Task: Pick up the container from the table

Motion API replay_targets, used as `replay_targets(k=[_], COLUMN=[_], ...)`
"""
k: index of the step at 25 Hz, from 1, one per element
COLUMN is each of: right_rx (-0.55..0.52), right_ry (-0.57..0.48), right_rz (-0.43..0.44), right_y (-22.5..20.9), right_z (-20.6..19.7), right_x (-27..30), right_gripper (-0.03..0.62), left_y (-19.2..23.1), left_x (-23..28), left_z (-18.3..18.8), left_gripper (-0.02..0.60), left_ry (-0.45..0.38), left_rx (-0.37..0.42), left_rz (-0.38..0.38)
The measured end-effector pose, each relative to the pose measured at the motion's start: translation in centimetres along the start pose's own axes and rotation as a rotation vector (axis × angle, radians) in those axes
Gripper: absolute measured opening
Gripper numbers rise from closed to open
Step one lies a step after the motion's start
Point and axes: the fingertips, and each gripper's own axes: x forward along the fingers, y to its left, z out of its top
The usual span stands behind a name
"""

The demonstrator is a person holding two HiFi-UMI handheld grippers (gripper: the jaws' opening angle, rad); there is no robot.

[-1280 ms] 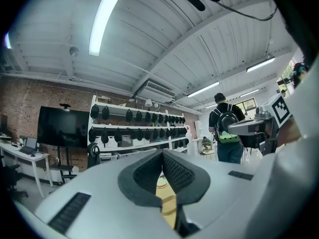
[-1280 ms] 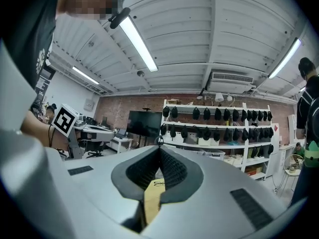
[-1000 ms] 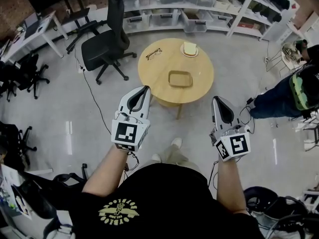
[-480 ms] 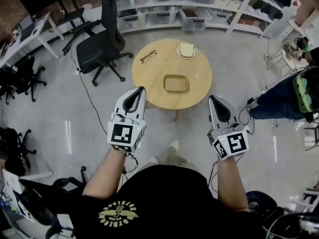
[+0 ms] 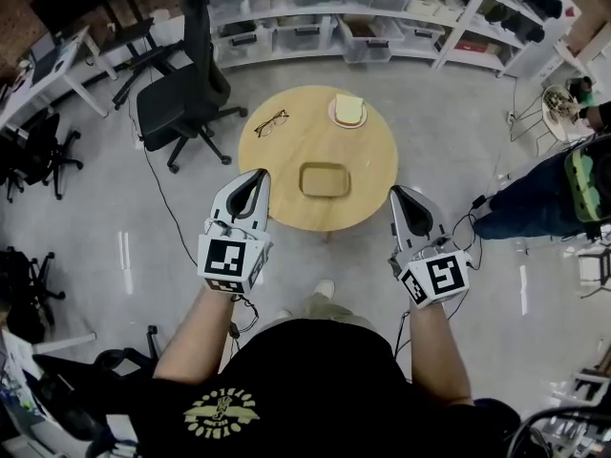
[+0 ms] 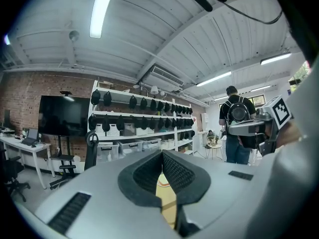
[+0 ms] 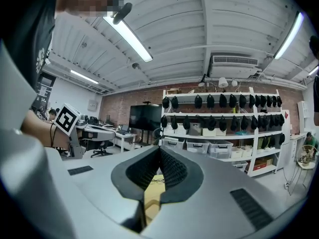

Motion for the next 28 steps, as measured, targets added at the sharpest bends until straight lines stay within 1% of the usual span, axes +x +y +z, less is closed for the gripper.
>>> replay_targets(k=[8, 12, 16, 19, 23, 28], right_rx=[0.003, 0.043, 0.036, 0.049, 0.057, 0.069], right_ry=[-0.005, -0.005, 0.009, 0.015, 0.012, 0.017], right_rz=[0.012, 0.013, 0.034, 0.041, 0.037, 0.023], right_y=[-5.9, -8.1, -10.2, -10.9, -11.5, -12.5], right_z=[-0.1, -0.5, -1.0, -1.6, -2.1, -2.3], right_x=[1.9, 2.4, 3.0, 3.5, 4.4, 5.3], right_gripper=[0.015, 0.015, 0.015, 0.015, 0.015, 0.015], left_y=[-1.1, -1.8, -2.3, -2.1, -0.8, -0.1], left_x=[5.5, 7.2, 8.8, 9.2, 9.7, 11.5], left_z=[0.5, 0.5, 0.4, 0.2, 0.1, 0.0], left_gripper=[0.018, 0.018, 0.018, 0.018, 0.018, 0.018], left_ry=[0.006, 0.019, 0.032, 0.035, 0.033, 0.050], left_rx=[-0.007, -0.013, -0.031, -0.037, -0.051, -0.050], left_rz=[0.021, 0.038, 0.061, 0.073, 0.096, 0.084])
